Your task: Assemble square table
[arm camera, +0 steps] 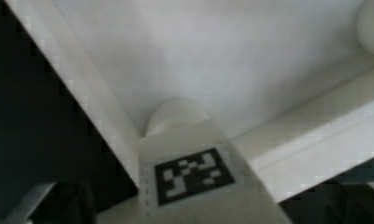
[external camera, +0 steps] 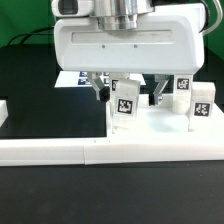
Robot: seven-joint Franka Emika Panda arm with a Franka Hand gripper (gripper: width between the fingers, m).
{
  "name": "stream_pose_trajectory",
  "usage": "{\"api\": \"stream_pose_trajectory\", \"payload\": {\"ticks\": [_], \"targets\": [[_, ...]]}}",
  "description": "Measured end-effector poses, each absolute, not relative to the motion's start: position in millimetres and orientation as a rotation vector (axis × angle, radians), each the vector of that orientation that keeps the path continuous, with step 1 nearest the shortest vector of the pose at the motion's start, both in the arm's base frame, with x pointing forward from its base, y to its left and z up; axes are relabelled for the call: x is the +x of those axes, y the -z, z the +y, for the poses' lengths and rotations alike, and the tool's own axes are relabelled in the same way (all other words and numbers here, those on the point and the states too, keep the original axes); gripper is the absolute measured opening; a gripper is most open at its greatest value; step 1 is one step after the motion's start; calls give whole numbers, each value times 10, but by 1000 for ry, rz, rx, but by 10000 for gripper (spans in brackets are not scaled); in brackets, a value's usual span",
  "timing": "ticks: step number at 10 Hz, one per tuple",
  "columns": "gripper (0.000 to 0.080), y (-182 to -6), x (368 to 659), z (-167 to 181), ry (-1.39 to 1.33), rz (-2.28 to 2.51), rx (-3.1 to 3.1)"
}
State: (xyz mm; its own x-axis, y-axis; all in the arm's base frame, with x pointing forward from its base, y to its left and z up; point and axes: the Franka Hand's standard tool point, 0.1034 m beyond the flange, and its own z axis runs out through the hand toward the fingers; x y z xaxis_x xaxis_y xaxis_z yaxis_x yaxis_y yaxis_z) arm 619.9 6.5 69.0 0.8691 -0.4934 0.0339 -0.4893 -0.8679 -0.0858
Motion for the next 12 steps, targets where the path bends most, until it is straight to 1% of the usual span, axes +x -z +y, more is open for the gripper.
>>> {"api": "stream_pose_trajectory", "payload": {"ticks": [1,2,3,4,5,7,9,12], "targets": [[648,-687,6198,62,83,800,-2960],[565,-686,6197,61,83,800,-2960],[565,-685,6197,61,82,817,-2955],[364,-681,6196,64,75,964,-2907],[287,-679,6193,61,71,1024,-2886],[287,-678,6193,62,64,1207,-2811],[287,-673,6193,15,30,1514,-2653],[287,-677,6231,-100,-104,2126,-2087]]}}
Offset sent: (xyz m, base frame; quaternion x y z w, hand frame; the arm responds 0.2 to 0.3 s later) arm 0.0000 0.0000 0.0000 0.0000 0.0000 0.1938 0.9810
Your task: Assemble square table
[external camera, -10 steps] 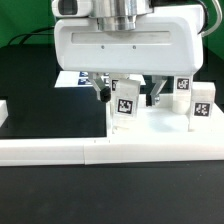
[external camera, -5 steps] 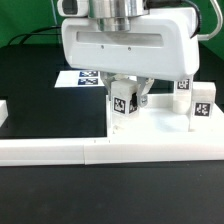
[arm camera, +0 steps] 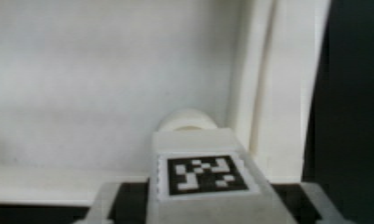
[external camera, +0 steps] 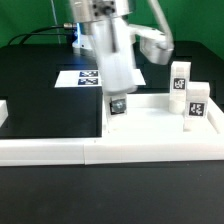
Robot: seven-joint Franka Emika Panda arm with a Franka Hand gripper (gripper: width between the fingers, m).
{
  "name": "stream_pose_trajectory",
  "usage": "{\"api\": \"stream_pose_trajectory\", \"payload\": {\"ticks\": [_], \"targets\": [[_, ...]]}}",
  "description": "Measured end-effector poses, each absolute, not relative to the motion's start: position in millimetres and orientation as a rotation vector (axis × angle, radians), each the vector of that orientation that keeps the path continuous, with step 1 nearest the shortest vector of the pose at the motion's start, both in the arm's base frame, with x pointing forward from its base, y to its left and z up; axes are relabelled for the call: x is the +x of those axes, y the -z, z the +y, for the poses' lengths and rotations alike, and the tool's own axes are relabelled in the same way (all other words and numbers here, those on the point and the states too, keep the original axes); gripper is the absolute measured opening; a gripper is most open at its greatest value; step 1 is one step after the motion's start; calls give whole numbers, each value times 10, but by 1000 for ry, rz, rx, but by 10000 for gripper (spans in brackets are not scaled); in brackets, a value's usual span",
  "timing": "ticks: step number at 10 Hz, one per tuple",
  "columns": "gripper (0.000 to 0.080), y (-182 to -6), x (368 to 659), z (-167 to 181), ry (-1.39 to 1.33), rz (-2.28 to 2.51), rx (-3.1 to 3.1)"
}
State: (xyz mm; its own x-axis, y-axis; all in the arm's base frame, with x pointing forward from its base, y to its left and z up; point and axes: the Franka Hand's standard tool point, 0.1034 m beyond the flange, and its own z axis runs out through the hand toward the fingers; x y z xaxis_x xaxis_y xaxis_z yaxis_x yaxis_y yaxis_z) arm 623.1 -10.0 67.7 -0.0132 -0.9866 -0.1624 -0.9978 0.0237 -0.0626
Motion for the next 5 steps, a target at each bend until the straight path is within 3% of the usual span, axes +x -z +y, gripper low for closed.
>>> {"api": "stream_pose_trajectory", "payload": {"ticks": [2,5], "targets": [[288,-666,6248,-96,-82,2358,-1802],[288,-660,6255,-69,-52,2301,-1877]]}}
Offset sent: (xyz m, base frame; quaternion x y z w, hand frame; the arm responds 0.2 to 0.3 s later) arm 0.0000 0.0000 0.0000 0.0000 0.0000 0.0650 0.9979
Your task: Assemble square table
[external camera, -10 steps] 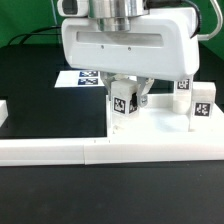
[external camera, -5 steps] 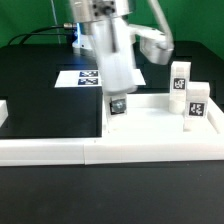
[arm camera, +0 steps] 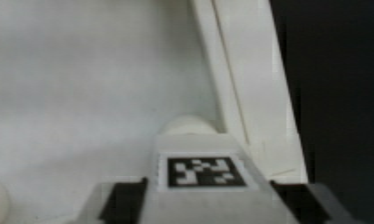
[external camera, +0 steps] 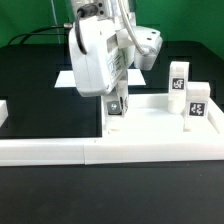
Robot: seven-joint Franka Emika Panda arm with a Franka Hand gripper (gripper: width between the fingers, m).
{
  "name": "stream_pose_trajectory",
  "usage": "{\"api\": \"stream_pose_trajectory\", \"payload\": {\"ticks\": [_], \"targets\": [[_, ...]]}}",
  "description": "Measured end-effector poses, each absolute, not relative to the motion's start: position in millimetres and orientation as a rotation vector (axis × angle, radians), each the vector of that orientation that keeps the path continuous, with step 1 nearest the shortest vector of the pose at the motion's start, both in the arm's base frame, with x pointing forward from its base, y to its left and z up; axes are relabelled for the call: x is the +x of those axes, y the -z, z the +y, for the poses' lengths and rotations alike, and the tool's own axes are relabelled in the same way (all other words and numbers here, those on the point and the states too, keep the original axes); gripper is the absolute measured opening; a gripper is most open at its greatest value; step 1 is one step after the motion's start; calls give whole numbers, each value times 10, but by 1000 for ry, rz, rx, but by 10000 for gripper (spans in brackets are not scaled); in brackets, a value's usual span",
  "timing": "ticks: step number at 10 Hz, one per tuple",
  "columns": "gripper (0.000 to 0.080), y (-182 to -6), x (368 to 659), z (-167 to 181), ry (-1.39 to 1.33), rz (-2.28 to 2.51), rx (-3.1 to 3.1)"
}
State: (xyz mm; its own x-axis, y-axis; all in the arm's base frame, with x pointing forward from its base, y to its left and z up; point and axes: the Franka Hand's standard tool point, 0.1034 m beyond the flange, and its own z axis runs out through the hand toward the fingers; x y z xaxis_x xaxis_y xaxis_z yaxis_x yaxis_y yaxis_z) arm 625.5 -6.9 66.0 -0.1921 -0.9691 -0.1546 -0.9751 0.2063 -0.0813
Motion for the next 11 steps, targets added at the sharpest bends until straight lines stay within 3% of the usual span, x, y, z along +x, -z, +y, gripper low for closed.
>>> {"api": "stream_pose_trajectory", "payload": {"ticks": [2,9,11], "targets": [[608,-678,6306,23,111,1872,-2318],[648,-702,6265,-25,234,827,-2949],[626,-696,6263,-26,233,888,-2929]]}}
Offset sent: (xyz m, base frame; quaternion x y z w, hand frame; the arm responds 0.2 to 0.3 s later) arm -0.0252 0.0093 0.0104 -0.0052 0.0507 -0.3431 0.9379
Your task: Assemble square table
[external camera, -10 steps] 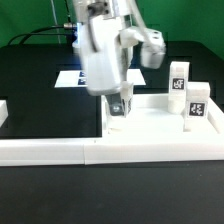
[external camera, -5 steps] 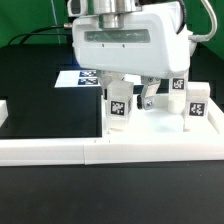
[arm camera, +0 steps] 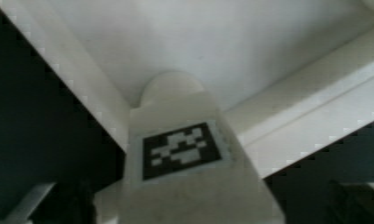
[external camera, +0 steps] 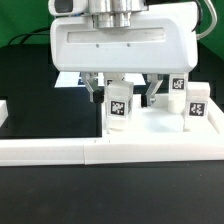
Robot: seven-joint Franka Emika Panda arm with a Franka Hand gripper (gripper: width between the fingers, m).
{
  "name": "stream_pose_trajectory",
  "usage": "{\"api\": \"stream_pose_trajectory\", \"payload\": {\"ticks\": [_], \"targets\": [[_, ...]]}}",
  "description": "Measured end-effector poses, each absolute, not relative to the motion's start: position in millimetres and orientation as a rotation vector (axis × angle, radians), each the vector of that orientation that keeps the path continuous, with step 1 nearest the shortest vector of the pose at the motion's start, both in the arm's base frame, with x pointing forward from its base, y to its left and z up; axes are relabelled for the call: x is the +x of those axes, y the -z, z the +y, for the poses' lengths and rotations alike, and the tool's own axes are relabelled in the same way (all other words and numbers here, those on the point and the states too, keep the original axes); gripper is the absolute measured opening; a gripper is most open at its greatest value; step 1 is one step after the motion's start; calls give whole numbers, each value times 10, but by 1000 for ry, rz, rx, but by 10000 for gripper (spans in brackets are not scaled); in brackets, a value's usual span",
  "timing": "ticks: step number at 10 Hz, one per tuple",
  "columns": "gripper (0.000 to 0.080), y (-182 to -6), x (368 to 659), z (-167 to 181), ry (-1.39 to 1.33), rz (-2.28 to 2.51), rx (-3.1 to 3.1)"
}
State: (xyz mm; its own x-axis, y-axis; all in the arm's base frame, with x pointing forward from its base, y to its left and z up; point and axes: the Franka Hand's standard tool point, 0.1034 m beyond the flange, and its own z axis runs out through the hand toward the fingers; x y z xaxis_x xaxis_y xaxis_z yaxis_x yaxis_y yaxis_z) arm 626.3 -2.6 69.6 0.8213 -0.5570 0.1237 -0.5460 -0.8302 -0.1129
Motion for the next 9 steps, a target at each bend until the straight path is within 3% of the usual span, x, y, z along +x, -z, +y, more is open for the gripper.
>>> {"api": "stream_pose_trajectory", "payload": {"ticks": [1,2,3,5,7,9], "targets": [[453,-696,6263,-30,233,889,-2928],[453,-695,6263,-29,230,950,-2905],[287,-688,6255,-30,219,1117,-2837],[288,-683,6252,-31,204,1326,-2734],[288,-672,6205,-48,70,1943,-2288],[288,-661,6200,-54,-19,2224,-1930]]}}
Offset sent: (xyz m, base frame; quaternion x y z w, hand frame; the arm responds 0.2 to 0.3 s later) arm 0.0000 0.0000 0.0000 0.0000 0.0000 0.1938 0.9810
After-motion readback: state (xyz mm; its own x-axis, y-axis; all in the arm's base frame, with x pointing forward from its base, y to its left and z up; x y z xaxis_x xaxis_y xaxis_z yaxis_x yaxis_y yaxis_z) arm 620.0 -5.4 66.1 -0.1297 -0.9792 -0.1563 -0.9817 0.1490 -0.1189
